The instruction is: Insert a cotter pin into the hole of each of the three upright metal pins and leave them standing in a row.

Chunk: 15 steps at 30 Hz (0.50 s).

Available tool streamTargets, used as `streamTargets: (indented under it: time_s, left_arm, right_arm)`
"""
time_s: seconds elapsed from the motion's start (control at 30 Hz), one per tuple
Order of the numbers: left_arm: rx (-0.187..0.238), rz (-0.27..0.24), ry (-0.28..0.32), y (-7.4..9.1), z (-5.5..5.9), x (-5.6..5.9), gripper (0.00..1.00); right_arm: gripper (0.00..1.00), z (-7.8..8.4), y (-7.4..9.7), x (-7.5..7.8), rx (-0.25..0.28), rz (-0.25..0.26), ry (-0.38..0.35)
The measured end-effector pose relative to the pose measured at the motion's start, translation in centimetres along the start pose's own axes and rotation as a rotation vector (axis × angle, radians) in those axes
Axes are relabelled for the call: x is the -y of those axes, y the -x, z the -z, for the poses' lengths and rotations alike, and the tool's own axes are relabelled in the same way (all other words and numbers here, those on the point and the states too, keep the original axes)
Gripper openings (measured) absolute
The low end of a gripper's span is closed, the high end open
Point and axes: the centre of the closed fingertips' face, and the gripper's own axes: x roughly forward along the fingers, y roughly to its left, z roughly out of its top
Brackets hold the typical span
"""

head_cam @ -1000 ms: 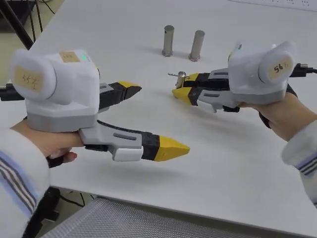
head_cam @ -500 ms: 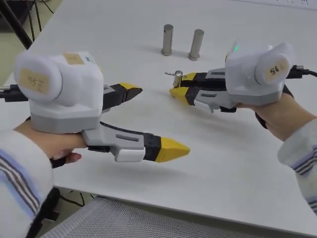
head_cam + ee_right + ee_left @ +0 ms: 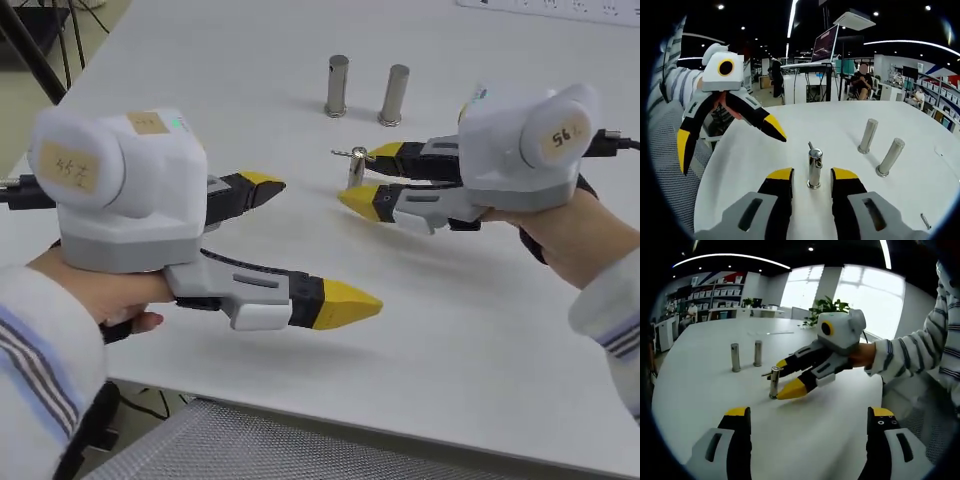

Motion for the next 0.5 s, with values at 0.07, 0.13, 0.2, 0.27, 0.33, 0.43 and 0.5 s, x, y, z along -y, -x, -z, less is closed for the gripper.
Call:
streamTargets:
  time_s: [0.07,0.13,0.2,0.27,0.33,0.43,0.5]
  left_arm:
    - [0.007,-0.014,-0.009,0.2,-0.3,-0.3,0.96]
    - [0.018,-0.026,-0.015,0.4,-0.7,-0.5,0.95]
    - [0.037,-0.033,-0.01,0.6,-1.1,-0.7,0.95]
    - [0.048,-0.034,-0.009,0.9,-1.4,-0.8,0.95]
    - [0.059,-0.028,0.004,1.1,-1.7,-0.7,0.95]
    - [0.091,-0.021,0.005,1.3,-2.4,-0.3,0.95]
    - [0.09,-0.017,0.001,1.2,-2.3,-0.2,0.96]
  right_arm:
    - [0.36,-0.5,0.8,-0.5,0.005,-0.012,-0.008]
    - [0.44,-1.0,1.5,-0.7,0.012,-0.014,-0.006]
    - [0.49,-1.7,2.5,-1.0,0.023,-0.011,-0.024]
    - [0.54,-2.6,3.1,-1.5,0.065,-0.017,-0.065]
    - [0.62,-3.6,4.0,-2.3,0.113,-0.037,-0.111]
    - [0.7,-4.4,5.1,-2.7,0.136,-0.023,-0.118]
    - [0.73,-4.8,5.8,-2.8,0.151,-0.009,-0.119]
